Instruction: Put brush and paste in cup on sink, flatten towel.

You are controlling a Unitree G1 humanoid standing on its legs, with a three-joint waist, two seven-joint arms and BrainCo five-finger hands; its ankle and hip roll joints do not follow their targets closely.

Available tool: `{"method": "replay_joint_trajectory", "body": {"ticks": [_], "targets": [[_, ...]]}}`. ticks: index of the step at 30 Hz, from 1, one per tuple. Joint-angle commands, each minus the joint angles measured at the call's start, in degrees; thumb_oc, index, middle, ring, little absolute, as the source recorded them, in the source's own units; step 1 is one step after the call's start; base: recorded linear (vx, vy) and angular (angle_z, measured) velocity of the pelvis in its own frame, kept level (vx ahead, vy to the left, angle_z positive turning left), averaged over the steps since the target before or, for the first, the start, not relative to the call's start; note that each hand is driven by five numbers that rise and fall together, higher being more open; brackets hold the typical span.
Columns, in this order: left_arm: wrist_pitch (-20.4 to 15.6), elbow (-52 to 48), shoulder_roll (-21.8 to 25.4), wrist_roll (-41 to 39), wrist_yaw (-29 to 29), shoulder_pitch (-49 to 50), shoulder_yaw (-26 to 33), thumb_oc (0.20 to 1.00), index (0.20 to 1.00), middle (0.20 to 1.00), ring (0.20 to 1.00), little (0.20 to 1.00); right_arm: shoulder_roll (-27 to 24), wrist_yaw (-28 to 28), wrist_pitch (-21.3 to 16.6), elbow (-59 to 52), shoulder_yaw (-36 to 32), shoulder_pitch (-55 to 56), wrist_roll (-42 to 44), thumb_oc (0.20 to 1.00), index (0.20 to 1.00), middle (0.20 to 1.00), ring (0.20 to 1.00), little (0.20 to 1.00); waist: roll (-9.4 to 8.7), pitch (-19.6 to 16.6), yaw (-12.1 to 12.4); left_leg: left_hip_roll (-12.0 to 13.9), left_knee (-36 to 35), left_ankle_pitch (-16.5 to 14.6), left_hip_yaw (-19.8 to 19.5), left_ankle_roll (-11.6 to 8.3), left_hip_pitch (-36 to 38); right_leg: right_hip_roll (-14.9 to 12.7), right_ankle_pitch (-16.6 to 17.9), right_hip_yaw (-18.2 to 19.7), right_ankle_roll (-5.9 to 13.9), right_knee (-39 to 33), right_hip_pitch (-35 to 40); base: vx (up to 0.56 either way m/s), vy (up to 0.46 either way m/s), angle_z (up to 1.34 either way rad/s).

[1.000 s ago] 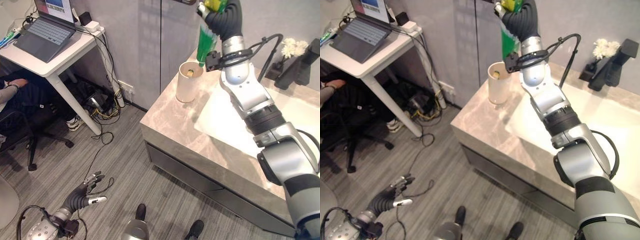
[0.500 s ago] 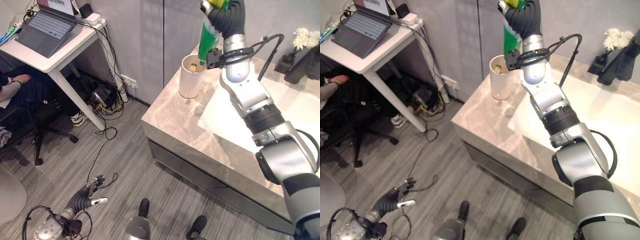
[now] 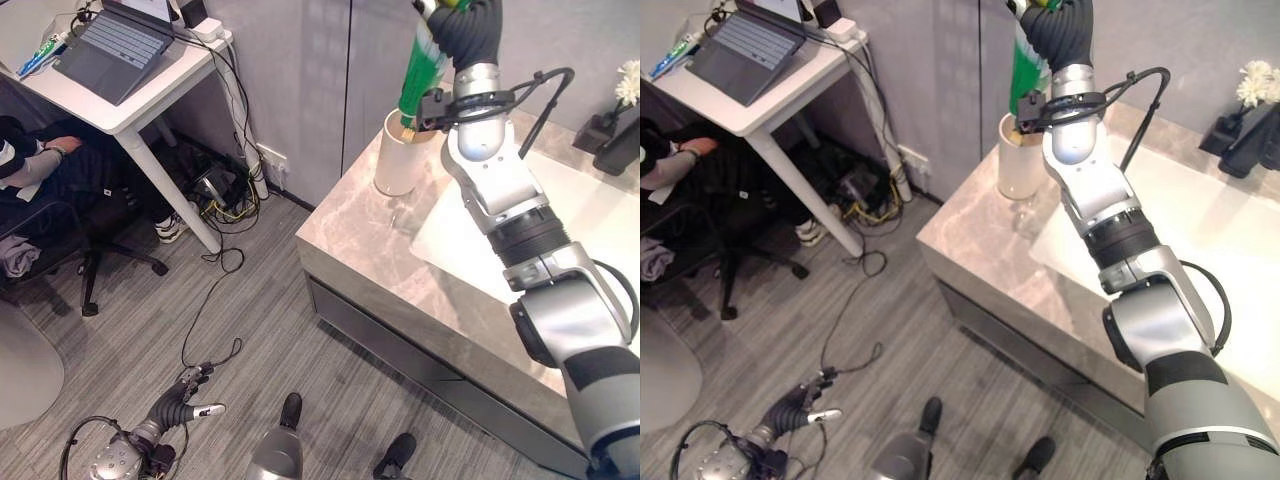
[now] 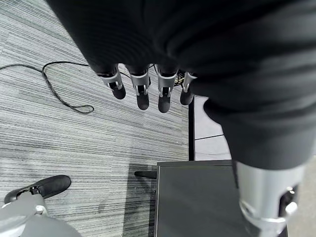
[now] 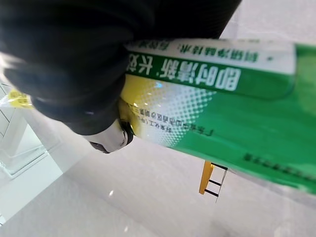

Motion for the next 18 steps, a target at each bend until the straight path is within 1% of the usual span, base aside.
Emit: {"method": "replay_joint_trajectory", "body": {"ticks": [1,5,13,18], "targets": [[-2.59,-2.33,3.55,2.09,0.88,-1.21,-3.42,1.000,1.000,1.000,1.000,1.000,-1.83,-1.14,-4.02,0.53,-1.00,-8.92,0.72,0.200,0.200,0.200,0.200,0.200,-2.51,0.37,2.19,-3.17,-2.01,3.01,-3.33,1.19,-2.67,-4.76,1.54,0.99,5.18,0.05,7.13,0.01,0.034,-0.01],[-2.76,-3.10,3.74,2.38,0.85,-1.18,-3.14,1.000,1.000,1.000,1.000,1.000,-2.27,-0.78,-3.29,0.51,-0.14,-8.60,-1.23,0.200,0.200,0.200,0.200,0.200,-2.41,0.65,2.28,-3.44,-2.01,3.07,-3.48,1.29,-2.98,-4.86,1.66,1.03,5.34,0.05,6.88,0.00,0.000,0.00],[-2.63,-3.00,2.90,1.91,1.03,-1.18,-2.54,1.000,1.000,1.000,1.000,1.000,-1.96,-0.20,-3.02,2.85,0.03,-8.34,-0.45,0.200,0.200,0.200,0.200,0.200,-2.48,0.92,2.02,-3.46,-2.01,2.92,-3.02,1.38,-2.93,-4.93,1.82,1.45,5.27,0.05,6.60,0.00,0.000,0.00],[-2.88,-1.91,2.22,2.48,1.31,-1.31,-2.58,1.000,1.000,1.000,1.000,1.000,-1.61,0.02,-2.33,5.03,0.73,-8.18,-1.64,0.200,0.200,0.200,0.200,0.200,-2.40,1.05,1.68,-3.37,-2.01,2.92,-2.64,1.33,-2.87,-4.86,1.79,1.77,5.26,0.05,6.34,0.00,0.000,0.00]]}}
